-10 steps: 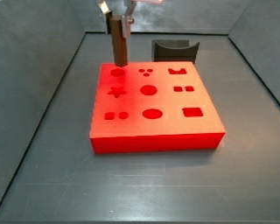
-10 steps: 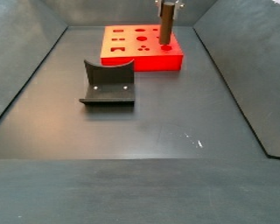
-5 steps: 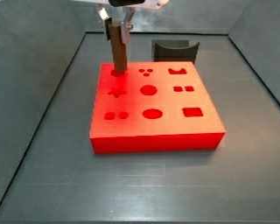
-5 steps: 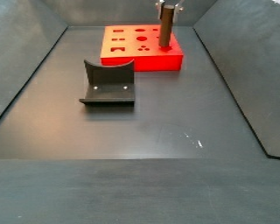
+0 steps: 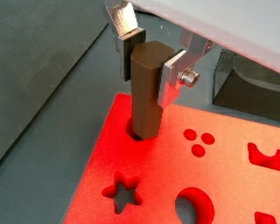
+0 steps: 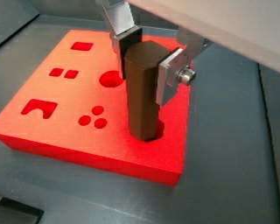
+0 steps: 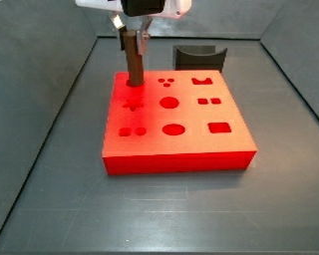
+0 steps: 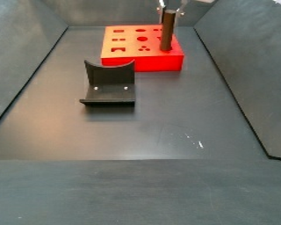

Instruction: Insert the hexagon object.

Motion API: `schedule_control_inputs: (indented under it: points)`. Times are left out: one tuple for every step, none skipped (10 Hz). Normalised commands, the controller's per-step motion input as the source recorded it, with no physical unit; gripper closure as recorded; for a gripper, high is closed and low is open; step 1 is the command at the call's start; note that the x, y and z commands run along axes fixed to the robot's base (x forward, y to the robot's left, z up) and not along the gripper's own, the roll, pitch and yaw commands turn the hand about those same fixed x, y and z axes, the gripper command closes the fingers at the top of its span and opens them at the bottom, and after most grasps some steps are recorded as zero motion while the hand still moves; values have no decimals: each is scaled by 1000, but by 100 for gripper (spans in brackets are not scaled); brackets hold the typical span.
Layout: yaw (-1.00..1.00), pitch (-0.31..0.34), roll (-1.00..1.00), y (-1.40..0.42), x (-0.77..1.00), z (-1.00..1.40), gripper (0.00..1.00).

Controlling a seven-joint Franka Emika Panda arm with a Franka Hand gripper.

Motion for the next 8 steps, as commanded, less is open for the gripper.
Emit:
schedule_control_inputs:
  points:
    - [0,-23,26,-94,103,-137,100]
    - [0,-11,91,-166,-26,-49,100]
    - [0,-34,73,-126,-157,-6,100]
    - [0,-57,14,0,-77,-109,100]
    - [0,-66,0,60,-103,-154,100]
    - [0,-53,0,143,-80,-120,100]
    - [0,-59,0,46,-43,-120,100]
    - [0,-73,0,3,0,-140,100]
